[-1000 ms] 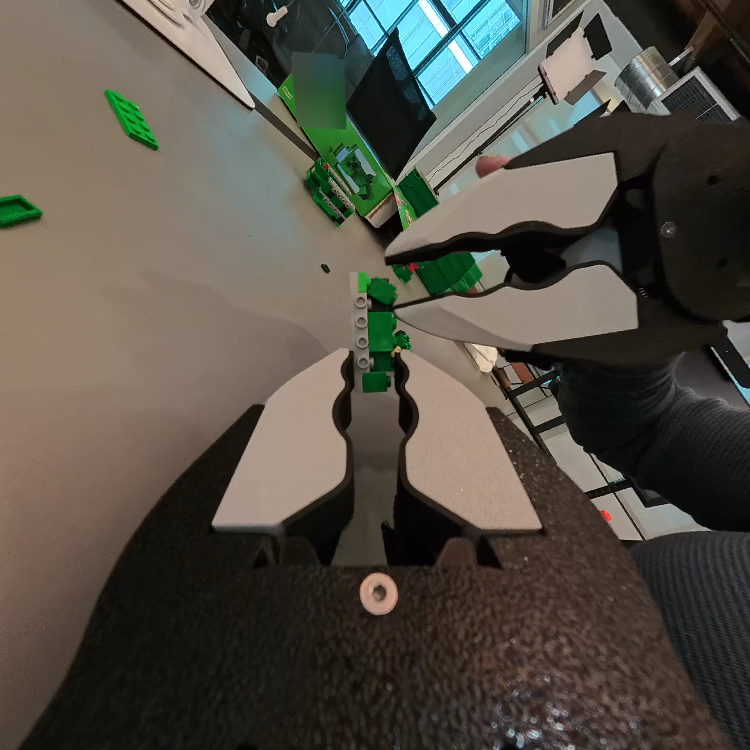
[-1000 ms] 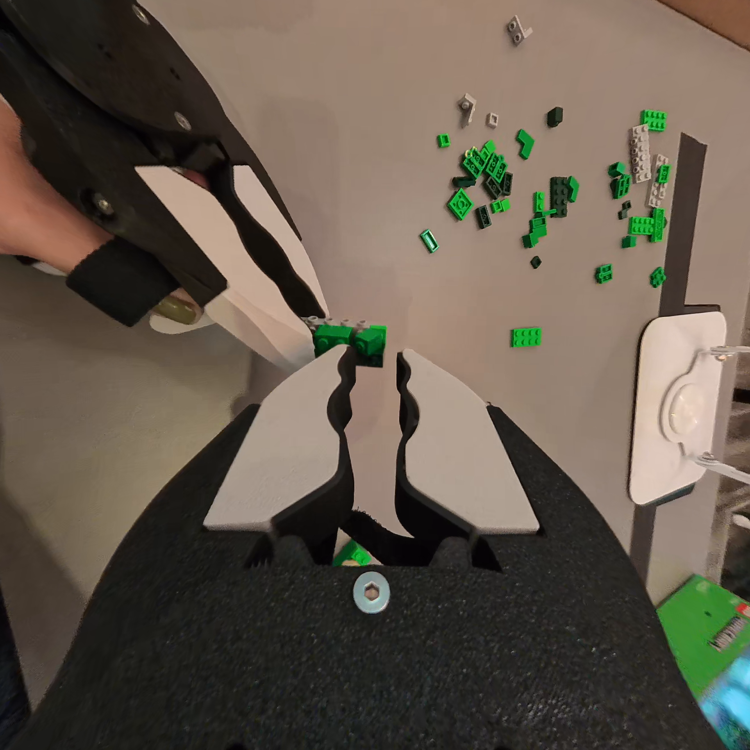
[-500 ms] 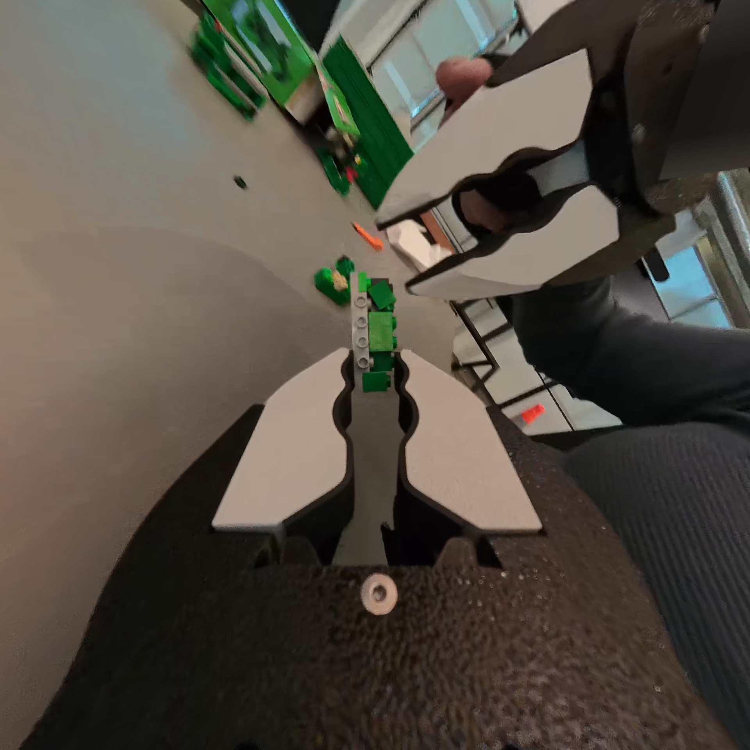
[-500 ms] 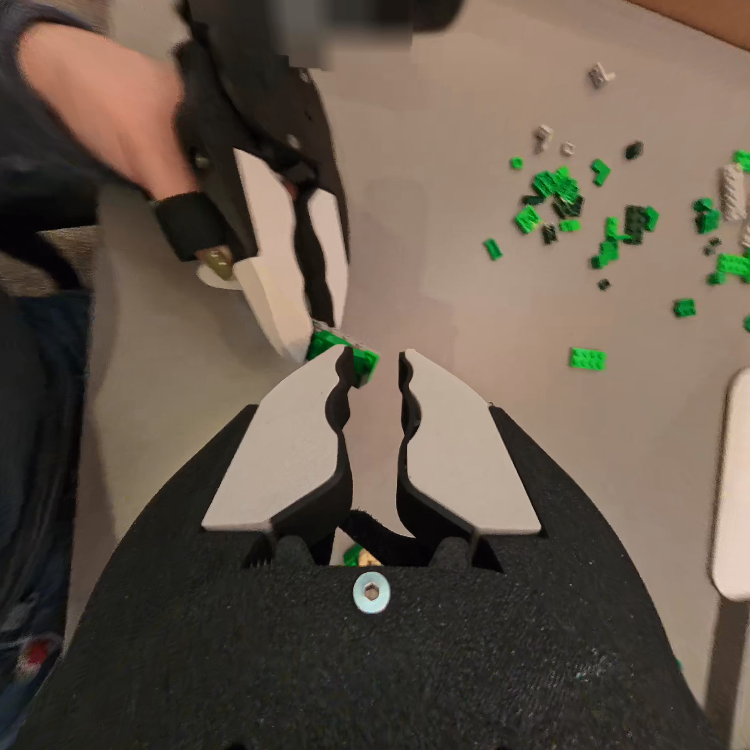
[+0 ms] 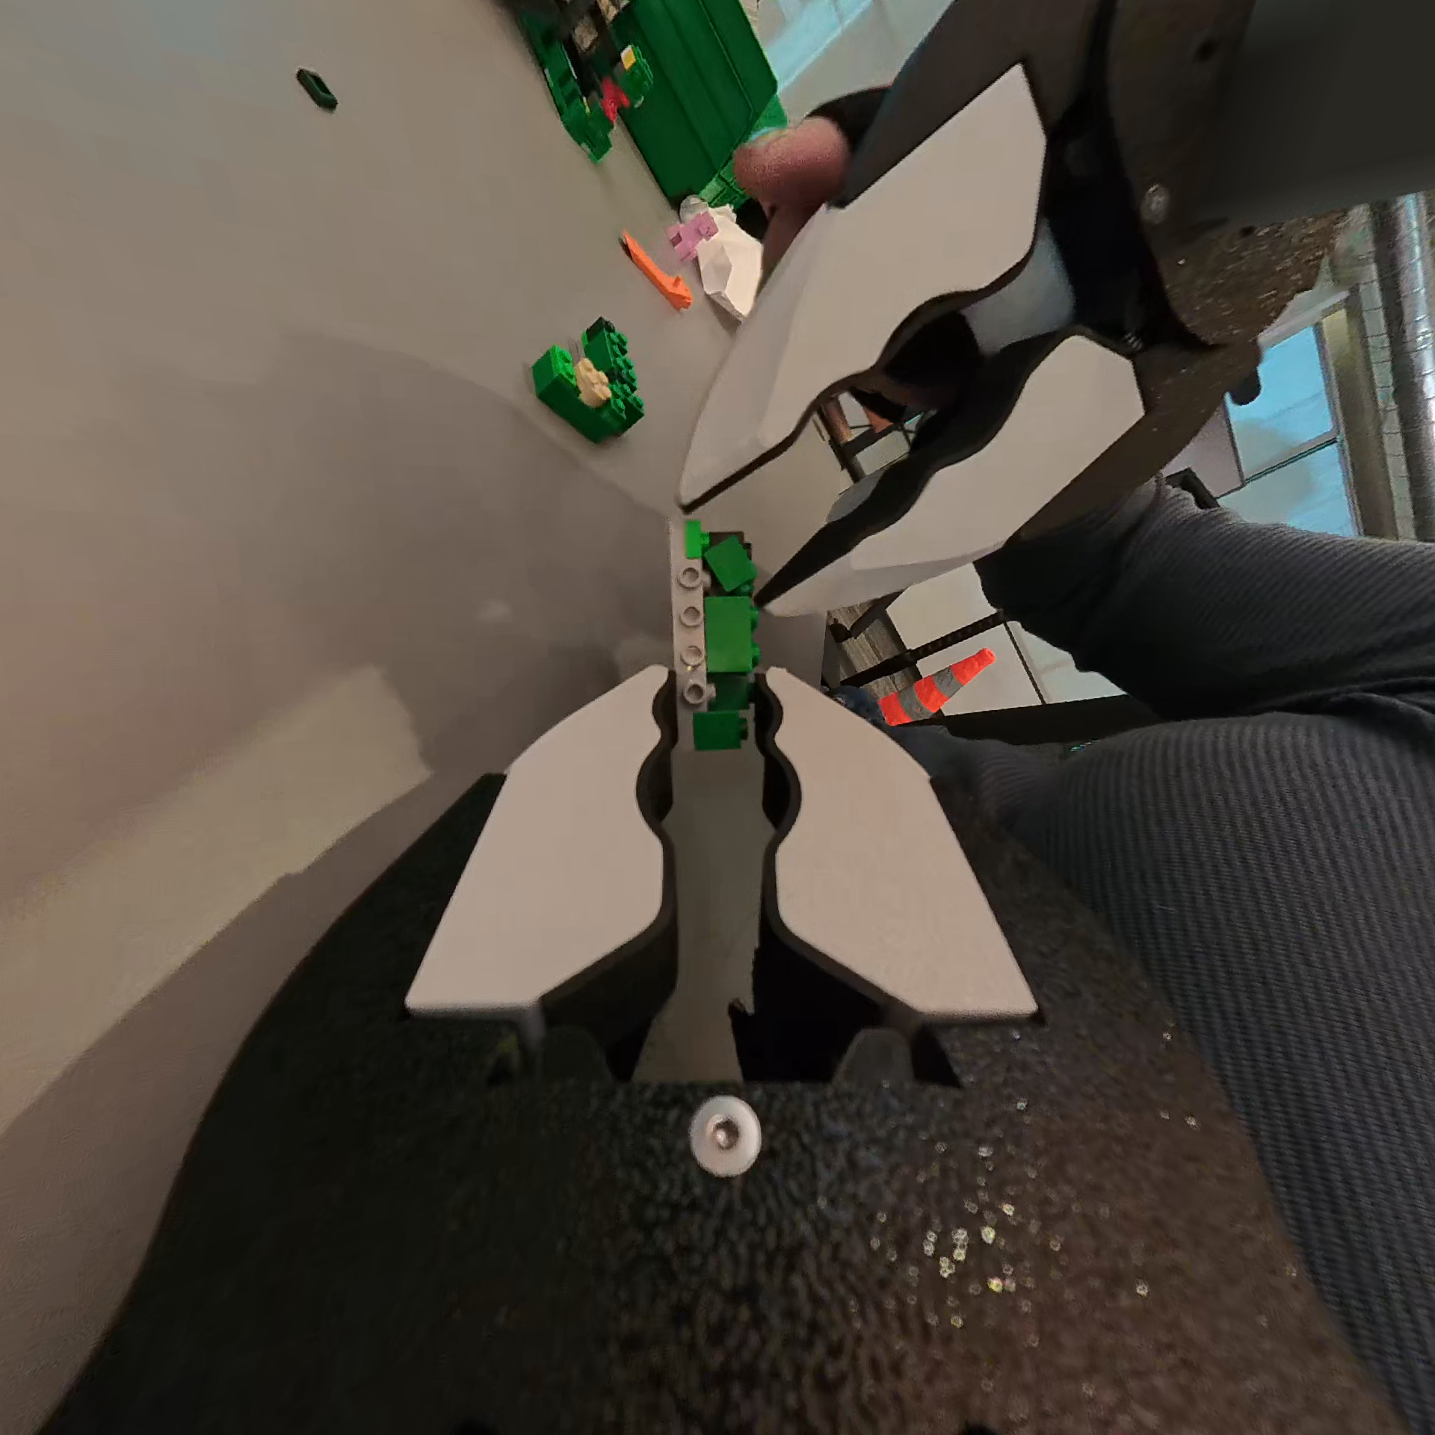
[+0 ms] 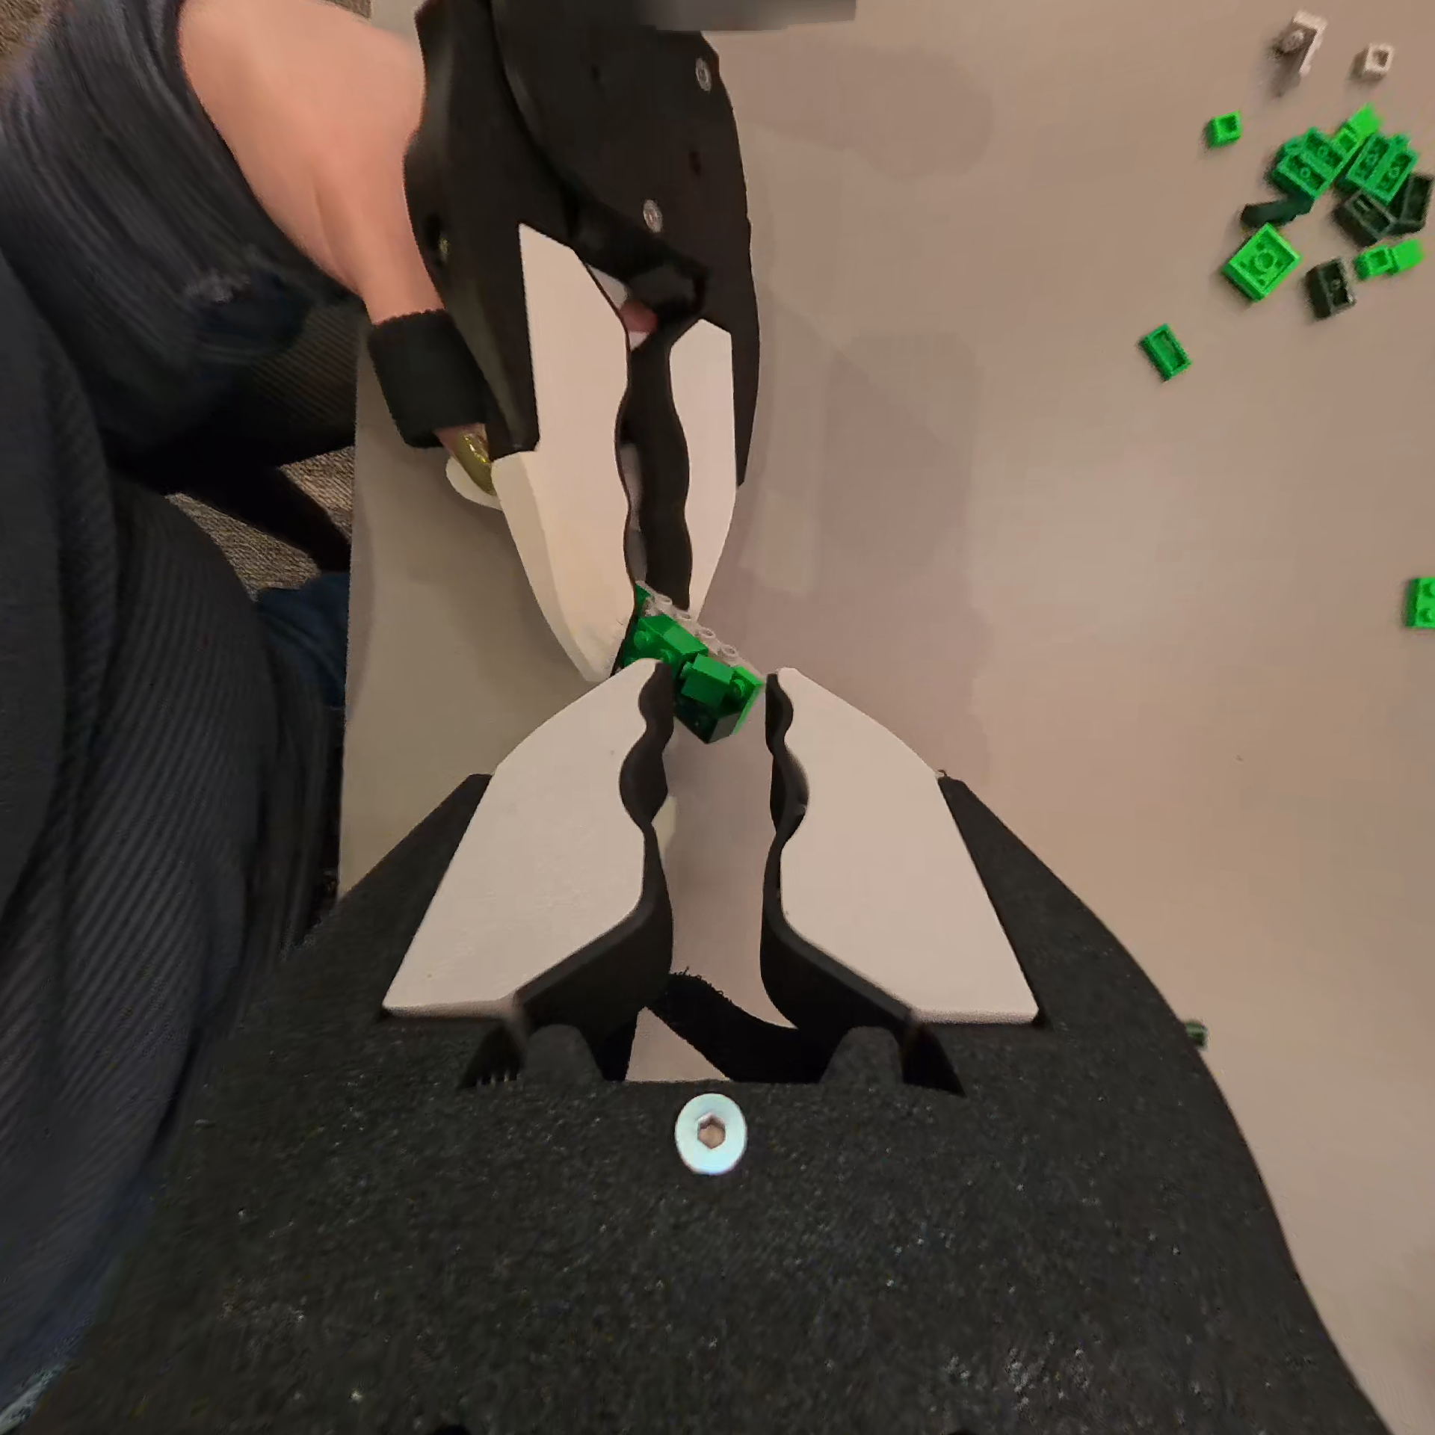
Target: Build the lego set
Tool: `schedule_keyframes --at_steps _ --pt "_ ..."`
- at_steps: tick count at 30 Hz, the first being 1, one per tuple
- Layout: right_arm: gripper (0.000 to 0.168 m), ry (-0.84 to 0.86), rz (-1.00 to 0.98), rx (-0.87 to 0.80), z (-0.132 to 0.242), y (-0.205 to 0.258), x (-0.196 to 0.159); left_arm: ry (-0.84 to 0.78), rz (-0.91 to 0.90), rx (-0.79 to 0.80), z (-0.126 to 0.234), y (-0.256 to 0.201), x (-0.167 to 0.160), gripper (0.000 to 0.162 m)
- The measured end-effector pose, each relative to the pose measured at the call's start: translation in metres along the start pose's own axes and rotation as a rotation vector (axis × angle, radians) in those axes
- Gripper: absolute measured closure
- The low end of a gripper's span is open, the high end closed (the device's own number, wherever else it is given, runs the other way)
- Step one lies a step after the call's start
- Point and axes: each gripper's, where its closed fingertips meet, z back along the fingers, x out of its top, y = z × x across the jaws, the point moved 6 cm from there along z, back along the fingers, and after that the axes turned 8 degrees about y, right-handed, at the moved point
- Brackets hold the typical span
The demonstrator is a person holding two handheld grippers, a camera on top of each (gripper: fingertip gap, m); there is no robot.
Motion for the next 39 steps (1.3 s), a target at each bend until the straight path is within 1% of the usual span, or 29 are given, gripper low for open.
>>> schedule_keyframes --at_steps 11,18,29,39 --pt "0.142 -0.074 -0.150 0.206 -0.001 -0.004 -0.010 0.023 -0.037 -0.031 -0.001 -0.004 -0.002 0.144" --pt "0.147 -0.153 -0.231 0.394 0.000 -0.005 -0.014 0.020 -0.057 -0.061 0.000 -0.007 -0.003 0.144" --pt "0.149 -0.177 -0.251 0.434 0.002 -0.008 -0.018 0.023 -0.059 -0.063 0.000 -0.007 -0.003 0.144" --pt "0.149 -0.200 -0.274 0.505 0.001 -0.007 -0.020 0.036 -0.069 -0.072 -0.001 -0.009 -0.004 0.144"
